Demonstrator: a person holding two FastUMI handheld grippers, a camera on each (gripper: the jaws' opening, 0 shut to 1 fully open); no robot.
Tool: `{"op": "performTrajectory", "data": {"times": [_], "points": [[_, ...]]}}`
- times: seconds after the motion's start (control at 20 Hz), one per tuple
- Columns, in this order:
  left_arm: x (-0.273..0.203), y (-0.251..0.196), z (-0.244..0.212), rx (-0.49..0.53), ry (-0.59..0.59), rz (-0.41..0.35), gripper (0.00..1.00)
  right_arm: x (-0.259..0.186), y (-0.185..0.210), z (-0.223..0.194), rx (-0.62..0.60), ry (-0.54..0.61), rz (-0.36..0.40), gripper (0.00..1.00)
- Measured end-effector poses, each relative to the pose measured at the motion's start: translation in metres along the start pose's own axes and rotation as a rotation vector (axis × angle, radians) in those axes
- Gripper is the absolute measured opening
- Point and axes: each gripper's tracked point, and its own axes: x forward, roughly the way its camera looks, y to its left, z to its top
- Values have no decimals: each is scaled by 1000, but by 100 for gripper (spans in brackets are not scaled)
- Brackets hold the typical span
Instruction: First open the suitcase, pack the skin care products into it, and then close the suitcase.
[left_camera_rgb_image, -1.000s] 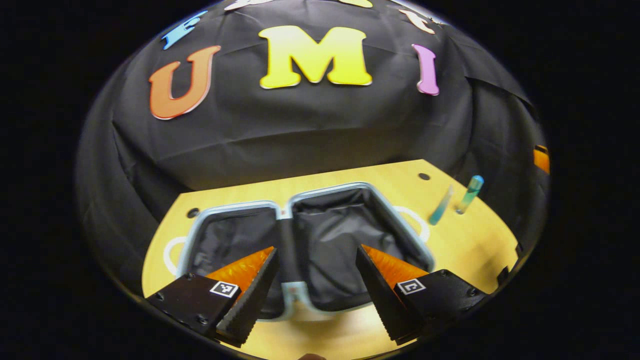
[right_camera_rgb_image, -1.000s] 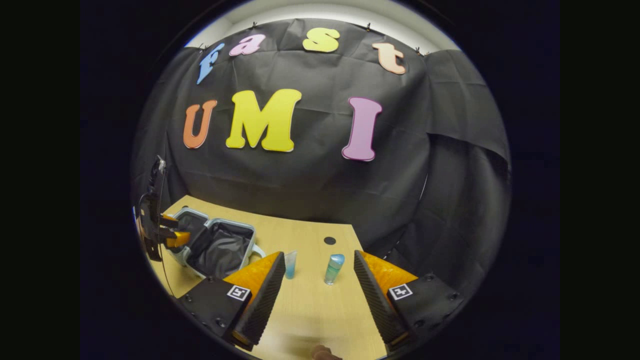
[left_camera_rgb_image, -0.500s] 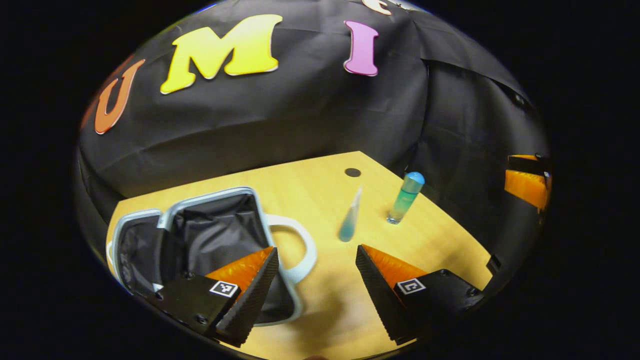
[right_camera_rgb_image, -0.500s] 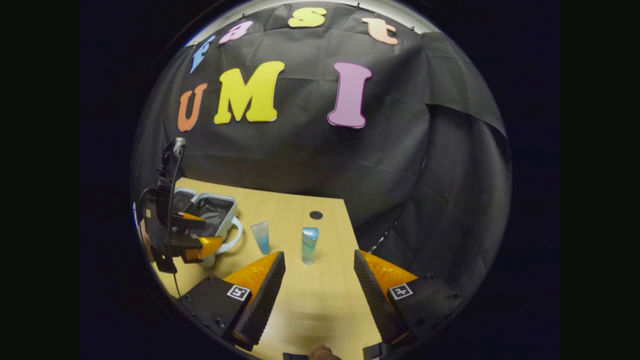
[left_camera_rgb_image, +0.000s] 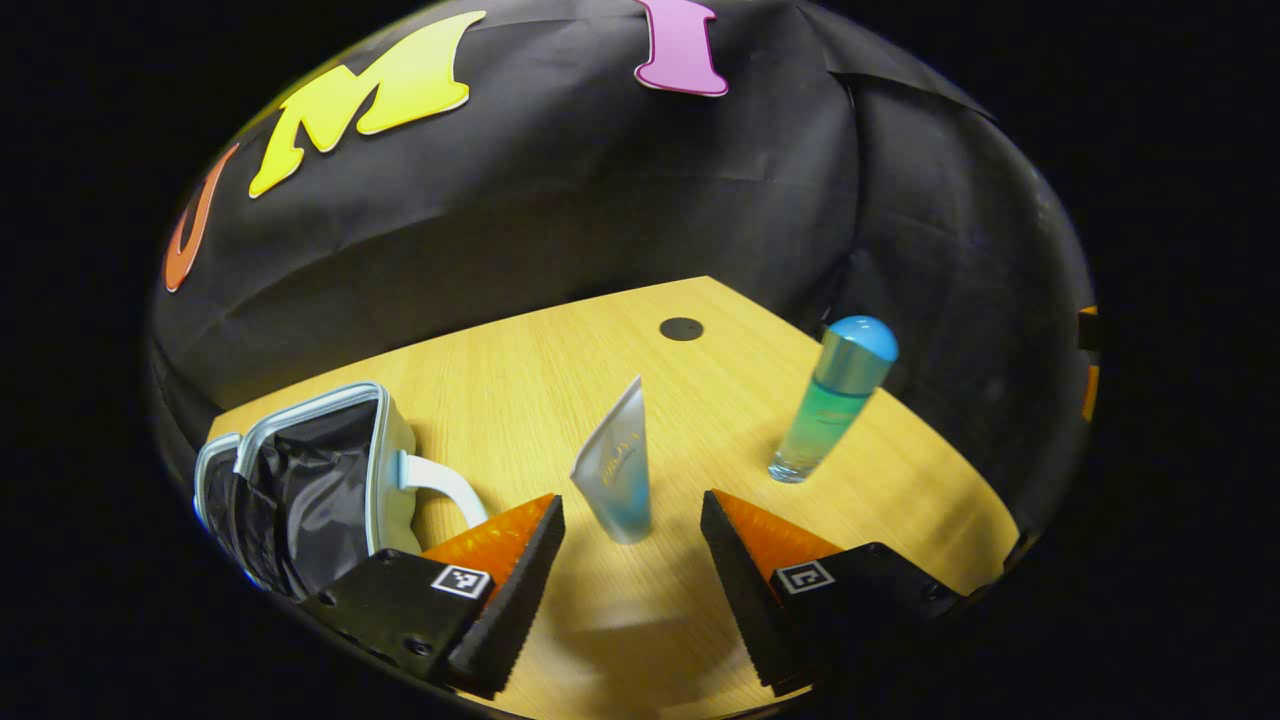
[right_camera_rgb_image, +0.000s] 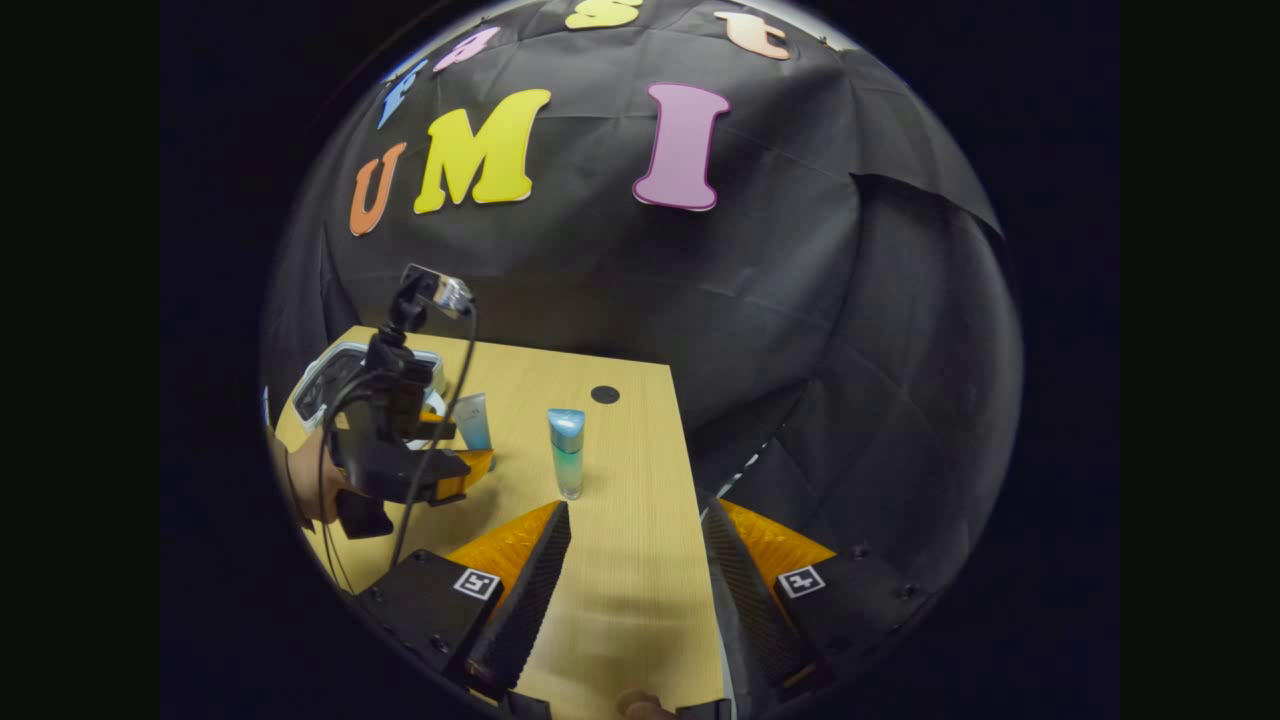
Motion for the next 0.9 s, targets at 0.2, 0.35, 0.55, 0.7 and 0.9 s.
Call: {"op": "performTrajectory", "data": {"times": [0.2,0.35,0.55,0.7,0.9], "points": [[27,-10,-10,-58,14,-7,77,29,-7,-16,53,36,-6,82],[35,-4,-17,-89,19,1,75,59,-8,-14,68,26,4,82],[39,0,-22,-122,21,1,53,98,8,-7,94,10,58,83],[35,3,-23,-133,23,3,43,116,41,-3,106,3,155,82],[12,2,-7,-149,-15,-13,43,138,66,-4,36,-4,192,82]]}}
